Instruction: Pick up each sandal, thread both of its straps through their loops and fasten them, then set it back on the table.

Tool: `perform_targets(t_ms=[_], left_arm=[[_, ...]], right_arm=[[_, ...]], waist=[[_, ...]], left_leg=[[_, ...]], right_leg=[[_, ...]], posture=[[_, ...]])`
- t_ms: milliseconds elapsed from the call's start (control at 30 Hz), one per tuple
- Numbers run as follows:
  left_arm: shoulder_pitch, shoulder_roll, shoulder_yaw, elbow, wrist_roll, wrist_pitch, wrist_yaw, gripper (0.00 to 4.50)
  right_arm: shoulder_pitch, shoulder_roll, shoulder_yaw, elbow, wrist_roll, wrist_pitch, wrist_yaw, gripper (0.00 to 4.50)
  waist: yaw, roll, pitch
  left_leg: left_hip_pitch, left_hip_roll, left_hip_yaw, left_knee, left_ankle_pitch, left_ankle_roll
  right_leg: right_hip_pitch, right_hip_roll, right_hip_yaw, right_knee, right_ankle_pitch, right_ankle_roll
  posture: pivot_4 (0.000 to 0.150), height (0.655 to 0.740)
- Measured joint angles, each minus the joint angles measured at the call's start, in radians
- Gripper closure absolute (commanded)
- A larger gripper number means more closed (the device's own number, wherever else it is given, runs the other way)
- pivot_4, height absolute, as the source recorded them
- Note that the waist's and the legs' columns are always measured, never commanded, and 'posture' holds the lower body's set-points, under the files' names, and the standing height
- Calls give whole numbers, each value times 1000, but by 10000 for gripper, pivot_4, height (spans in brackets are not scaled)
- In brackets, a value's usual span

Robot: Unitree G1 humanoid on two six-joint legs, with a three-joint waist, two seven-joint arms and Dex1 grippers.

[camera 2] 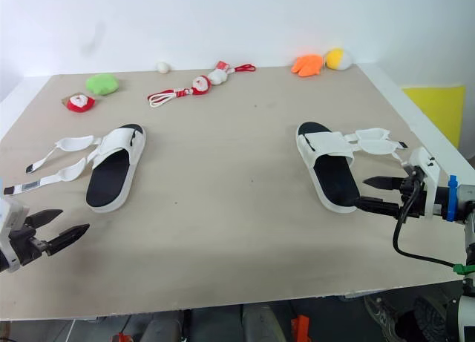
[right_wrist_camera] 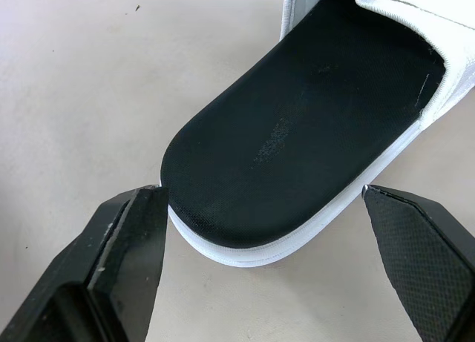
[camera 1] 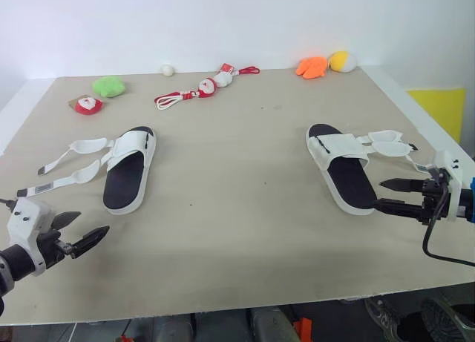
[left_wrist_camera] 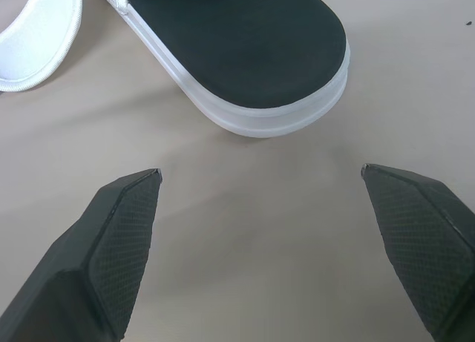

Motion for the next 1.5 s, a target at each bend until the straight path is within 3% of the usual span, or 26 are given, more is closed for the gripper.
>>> perform_targets(t_ms=[867,1000,1100,1200,1367,1500], left_arm=[[-5,0,4,-21,-42,38,1,310],[-102,0,-18,-35,-83,63,8,310],[-319,-28,-136,-86,-154,109,31,310],[-546,-101,-341,-101,-164,133,42,310],[-705,-221,-575,-50,-108,119,39,310],[-774,-327,-723,30,-7,62,27,310]], right_arm=[[-46,10,0,-1,13,40,-54,0],[-52,47,-21,-34,17,30,-131,0],[-35,109,-65,-145,36,11,-237,0],[42,159,-83,-315,17,-59,-366,0],[90,143,-80,-397,-122,-223,-544,0],[110,69,-44,-420,-332,-433,-690,0]], waist=[[-1,0,0],[0,0,0],[5,0,0],[11,-1,0],[10,0,0],[12,0,-1]], left_leg=[[0,0,1,0,0,0],[0,0,1,1,0,0],[-2,0,1,4,1,1],[-2,-1,1,6,1,1],[-2,-2,2,5,0,1],[-1,-2,2,5,0,2]], right_leg=[[-1,0,1,0,0,0],[0,0,1,0,1,1],[3,0,2,0,3,5],[5,0,2,-2,6,12],[4,1,5,-3,6,12],[5,1,5,-2,5,12]], posture=[[1500,7400],[1500,7400],[1500,7400],[1500,7400],[1500,7400],[1500,7400]])
